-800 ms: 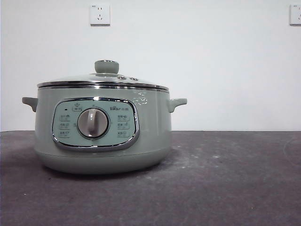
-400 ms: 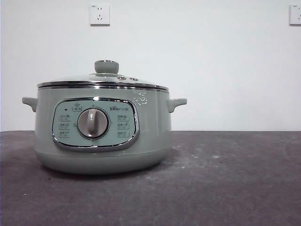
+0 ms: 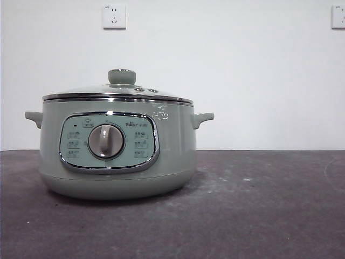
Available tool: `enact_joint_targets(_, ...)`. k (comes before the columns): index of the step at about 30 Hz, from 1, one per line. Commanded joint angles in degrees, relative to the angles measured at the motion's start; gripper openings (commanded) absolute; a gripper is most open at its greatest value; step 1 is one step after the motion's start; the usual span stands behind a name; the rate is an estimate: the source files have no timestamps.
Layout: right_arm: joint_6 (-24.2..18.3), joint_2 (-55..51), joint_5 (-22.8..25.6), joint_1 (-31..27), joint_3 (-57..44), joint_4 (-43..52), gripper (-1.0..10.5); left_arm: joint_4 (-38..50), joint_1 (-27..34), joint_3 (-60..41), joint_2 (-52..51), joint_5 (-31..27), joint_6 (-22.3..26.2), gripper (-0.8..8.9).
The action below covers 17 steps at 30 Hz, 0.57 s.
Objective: Pick up the pumpkin,open the lid,put the pumpkin in the pot,close the lid
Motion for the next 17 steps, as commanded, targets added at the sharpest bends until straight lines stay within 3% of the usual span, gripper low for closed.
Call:
enact_joint_targets(1,0.5,-0.6,-0.2,0.1,0.0,-0.6,0.0,0.4,0.2,-2.1,-1.1,0.1,-1.3,-0.04)
enact_joint_targets(17,0.5,-0.9,-0.2,0.1,0.0,-0.7,0.0,-2.2,0.2,-6.7,-5.3,0.2,-2.3,-0.04)
